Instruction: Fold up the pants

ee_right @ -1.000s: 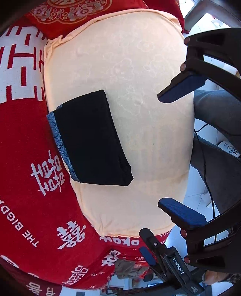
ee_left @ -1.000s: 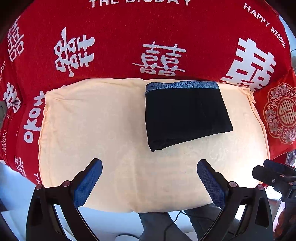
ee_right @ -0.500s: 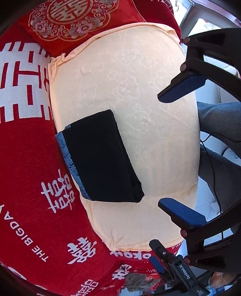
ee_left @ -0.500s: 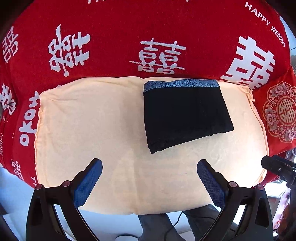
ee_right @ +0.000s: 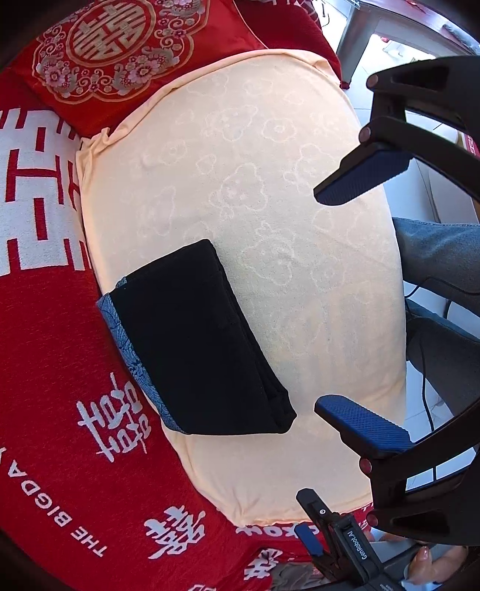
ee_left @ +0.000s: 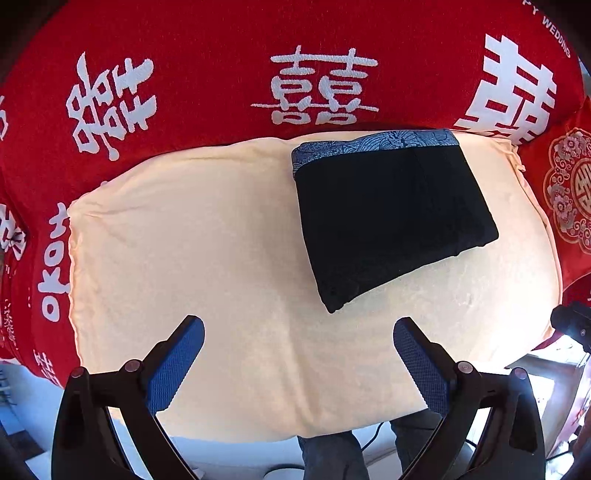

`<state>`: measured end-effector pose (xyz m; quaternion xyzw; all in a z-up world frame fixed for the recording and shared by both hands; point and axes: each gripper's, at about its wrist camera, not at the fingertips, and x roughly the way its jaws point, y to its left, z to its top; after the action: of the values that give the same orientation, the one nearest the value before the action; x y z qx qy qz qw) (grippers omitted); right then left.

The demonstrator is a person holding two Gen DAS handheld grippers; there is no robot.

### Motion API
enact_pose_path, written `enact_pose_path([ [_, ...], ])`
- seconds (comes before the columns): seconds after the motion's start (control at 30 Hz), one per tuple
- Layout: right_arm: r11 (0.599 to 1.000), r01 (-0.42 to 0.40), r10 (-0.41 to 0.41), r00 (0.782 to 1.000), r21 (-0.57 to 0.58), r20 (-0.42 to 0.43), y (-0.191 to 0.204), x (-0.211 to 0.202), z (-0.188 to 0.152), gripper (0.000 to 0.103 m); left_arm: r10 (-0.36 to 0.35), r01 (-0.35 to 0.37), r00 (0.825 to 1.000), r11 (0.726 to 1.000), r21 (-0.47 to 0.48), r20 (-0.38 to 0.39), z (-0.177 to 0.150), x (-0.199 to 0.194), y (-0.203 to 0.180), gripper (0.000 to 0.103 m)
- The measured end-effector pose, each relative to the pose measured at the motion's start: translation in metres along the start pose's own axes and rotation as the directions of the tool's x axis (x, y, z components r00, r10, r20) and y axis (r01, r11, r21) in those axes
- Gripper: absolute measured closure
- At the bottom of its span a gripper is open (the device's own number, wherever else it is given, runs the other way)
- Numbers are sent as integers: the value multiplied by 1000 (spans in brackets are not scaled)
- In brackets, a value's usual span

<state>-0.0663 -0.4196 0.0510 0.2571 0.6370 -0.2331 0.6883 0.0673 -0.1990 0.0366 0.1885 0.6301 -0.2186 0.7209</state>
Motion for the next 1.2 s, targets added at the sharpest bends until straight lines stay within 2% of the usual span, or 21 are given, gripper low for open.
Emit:
enact_pose_path([
  [0.2, 1000, -6, 5, 999, -23, -34, -13, 21, 10, 0, 17, -17, 1000, 1000, -5, -9, 14, 19, -8, 0],
  [0.33, 998, -5, 2, 998, -55, -59, -23, 35, 23, 0, -7, 7, 1000, 999, -54, -10, 21, 27, -12, 0],
  [0.53, 994, -8, -4, 994, -105, -114, -40, 65, 51, 0, -58, 52, 998, 989, -141, -34, 31, 61, -9, 0],
  [0.67, 991, -77, 65, 992, -113, -110, -50, 74, 75, 0, -82, 79, 997, 985, -151, -13, 44, 76, -7, 0],
  [0.8, 974, -179, 164, 980, -139, -111, -57, 86, 102, 0, -109, 112, 994, 983, -145, 28, 63, 89, 0, 0],
  [0.9, 952, -256, 239, 964, -166, -113, -62, 102, 126, 0, -219, 221, 975, 963, -155, 26, 78, 111, 9, 0],
  [0.97, 938, -305, 289, 950, -167, -117, -68, 119, 142, 0, -251, 254, 967, 957, -143, 38, 84, 123, 13, 0],
  [1.03, 922, -357, 340, 932, -151, -127, -76, 138, 156, 1, -248, 252, 968, 962, -105, 45, 89, 133, 16, 0],
  [1.1, 904, -405, 387, 911, -136, -145, -83, 156, 165, 3, -272, 273, 962, 958, -82, 24, 89, 146, 20, 0],
  [1.2, 846, -524, 500, 845, -99, -192, -92, 182, 172, 12, -327, 327, 945, 943, -57, 9, 87, 167, 22, 0],
])
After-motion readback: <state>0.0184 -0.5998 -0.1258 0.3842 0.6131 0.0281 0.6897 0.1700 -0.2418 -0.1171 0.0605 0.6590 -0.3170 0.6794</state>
